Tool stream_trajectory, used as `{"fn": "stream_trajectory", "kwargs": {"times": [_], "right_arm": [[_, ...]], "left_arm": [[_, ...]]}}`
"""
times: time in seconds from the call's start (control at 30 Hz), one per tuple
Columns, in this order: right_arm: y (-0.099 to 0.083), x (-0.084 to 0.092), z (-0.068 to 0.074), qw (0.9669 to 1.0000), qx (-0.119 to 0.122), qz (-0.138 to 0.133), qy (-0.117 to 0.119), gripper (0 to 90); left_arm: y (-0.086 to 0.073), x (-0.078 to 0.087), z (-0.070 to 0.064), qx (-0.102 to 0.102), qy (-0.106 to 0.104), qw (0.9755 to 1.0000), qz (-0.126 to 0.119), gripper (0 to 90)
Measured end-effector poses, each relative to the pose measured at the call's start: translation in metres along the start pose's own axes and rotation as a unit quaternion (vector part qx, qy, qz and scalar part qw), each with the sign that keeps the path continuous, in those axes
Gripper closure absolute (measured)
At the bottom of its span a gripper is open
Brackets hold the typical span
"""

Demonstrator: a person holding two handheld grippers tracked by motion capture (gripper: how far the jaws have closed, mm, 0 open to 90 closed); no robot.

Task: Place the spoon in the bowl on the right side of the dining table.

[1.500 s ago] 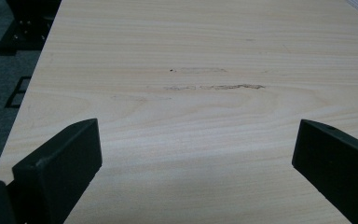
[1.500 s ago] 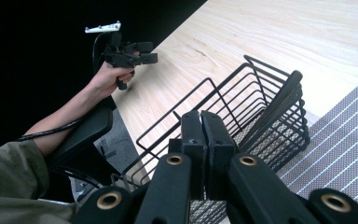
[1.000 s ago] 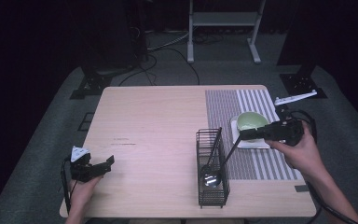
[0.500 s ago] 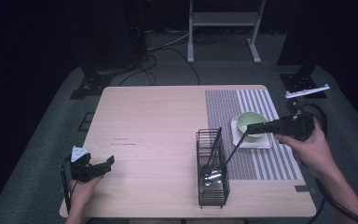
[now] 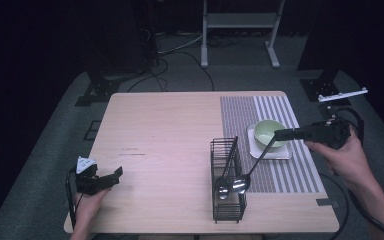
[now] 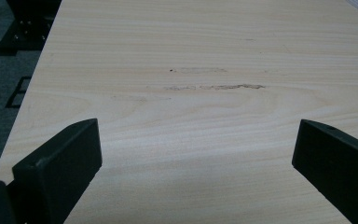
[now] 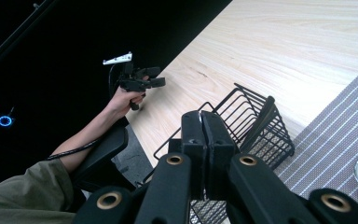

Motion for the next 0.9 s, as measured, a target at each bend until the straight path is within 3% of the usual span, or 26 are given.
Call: {"fn": "stream_trajectory", "kwargs": {"times": [0.9], "right_arm": [[-0.008,0.027,-0.01,0.9997,-0.019,-0.011,-0.014,88.6]], "left_arm": [[0.0,-0.001,0.0,0.001,-0.001,1.0,-0.001,0.4]]}}
Point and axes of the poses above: each handheld gripper's, and its own axes: x roughly backward along the jaws, y roughly out of its top, z roughly to its left, the point moved 1 cm from there along -x, roughly forward along the jaws, and after that the axes turned 12 degrees about x, right-handed, at the moved point
